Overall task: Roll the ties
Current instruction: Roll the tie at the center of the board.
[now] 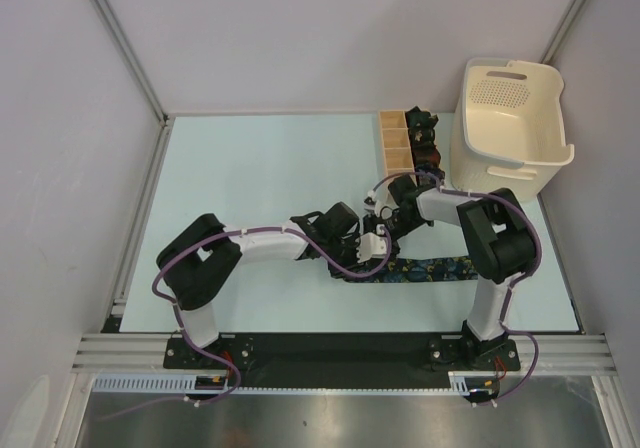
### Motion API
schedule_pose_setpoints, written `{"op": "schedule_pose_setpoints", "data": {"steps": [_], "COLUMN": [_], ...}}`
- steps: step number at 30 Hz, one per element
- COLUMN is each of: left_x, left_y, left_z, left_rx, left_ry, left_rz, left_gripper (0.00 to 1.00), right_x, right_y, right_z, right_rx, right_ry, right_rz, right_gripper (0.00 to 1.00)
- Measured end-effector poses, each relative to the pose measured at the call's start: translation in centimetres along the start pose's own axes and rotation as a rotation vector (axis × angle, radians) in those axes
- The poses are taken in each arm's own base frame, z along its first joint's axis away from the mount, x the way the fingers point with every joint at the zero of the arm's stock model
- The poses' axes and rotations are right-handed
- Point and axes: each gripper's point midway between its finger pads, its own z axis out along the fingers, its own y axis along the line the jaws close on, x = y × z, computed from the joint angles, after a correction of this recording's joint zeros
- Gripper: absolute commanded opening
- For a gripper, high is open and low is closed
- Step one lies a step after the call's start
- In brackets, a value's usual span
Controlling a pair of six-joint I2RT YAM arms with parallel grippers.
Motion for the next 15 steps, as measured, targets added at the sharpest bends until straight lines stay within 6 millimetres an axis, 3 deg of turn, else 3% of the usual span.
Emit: {"op": "schedule_pose_setpoints", "data": {"steps": [6,9,11,15], "left_x": [0.0,0.0,0.0,-0.1], "left_y": [0.0,0.1,0.1,0.1], "left_z": [0.0,0.0,0.0,-0.1], "left_rx": [-0.003,-0.008,-0.01,-0.011], "left_ry": [0.001,0.004,0.002,0.0], "left_rz": [0.001,0.002,0.003,-0.002], "left_gripper": [0.4,0.5,0.66,0.76], "right_x": [-0.1,-0.1,-0.1,0.0], "right_y": [-0.9,-1.2,-1.5,-2.6], "right_z": [0.7,0.5,0.4,-0.3], "right_rx": [-0.003,-0.005,-0.002,0.004], "right_ry": [0.005,0.0,-0.001,-0.008], "right_rz": [0.043,0.047,0.048,0.067], "right_gripper": [0.0,0.0,0.0,0.0]}}
